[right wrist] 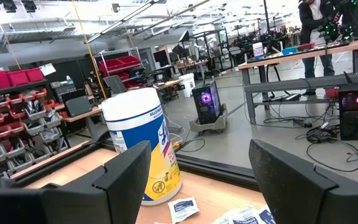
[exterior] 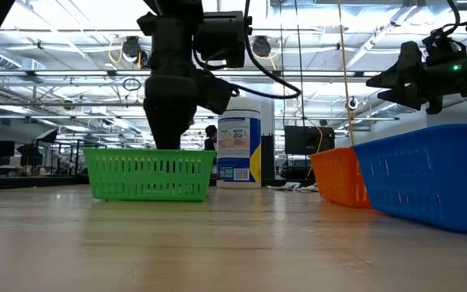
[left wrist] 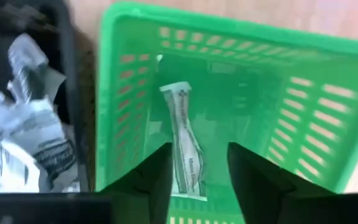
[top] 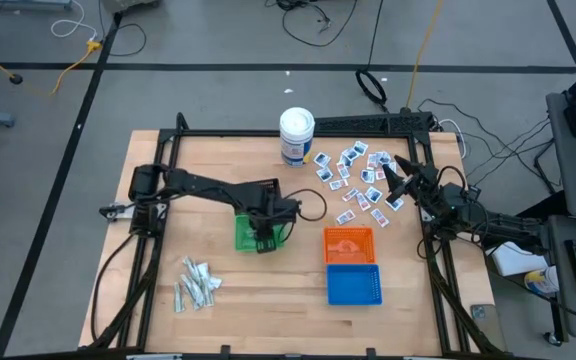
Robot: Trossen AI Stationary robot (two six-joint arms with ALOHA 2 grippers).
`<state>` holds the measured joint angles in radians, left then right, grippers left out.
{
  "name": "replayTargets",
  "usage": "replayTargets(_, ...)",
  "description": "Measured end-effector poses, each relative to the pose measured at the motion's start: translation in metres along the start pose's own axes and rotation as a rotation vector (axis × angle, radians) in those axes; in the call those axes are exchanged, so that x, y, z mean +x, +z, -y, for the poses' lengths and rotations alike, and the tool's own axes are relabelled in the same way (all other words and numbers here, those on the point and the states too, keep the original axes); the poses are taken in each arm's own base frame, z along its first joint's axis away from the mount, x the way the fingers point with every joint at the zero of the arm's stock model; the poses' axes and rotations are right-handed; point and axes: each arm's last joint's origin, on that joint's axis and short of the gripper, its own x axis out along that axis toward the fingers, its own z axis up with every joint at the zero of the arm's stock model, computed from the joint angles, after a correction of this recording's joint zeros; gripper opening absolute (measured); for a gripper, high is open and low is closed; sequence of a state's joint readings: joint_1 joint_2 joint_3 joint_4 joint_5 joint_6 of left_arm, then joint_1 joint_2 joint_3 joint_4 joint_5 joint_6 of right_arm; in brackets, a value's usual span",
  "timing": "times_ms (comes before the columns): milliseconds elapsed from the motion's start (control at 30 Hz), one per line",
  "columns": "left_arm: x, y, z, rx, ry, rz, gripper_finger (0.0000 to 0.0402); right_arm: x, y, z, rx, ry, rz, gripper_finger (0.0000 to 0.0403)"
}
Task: Pick & Place First Aid Supplies
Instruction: Put the green bandage into the green bin
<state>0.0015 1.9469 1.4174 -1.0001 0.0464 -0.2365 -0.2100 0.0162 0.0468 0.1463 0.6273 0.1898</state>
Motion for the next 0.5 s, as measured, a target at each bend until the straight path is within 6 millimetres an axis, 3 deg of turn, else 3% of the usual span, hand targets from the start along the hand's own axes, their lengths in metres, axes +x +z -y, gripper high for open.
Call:
replayTargets(233, -0.008, -0.003, -0.008, -0.216, -0.034, -0.015, 0.0215, 0.000, 0.000, 0.000, 0.000, 0.000, 0.000, 0.0267)
replayTargets(367, -0.015, -0.004, -0.011, -0.350, -0.051, -0.010, 0.0227, 0.000, 0.000, 0.000, 0.000, 0.000, 0.000, 0.0267)
replayTargets(500, -0.020, -0.006, -0.011, -0.356, -0.057, -0.006, 0.0229, 0.000, 0.000, 0.000, 0.000, 0.000, -0.001, 0.0267)
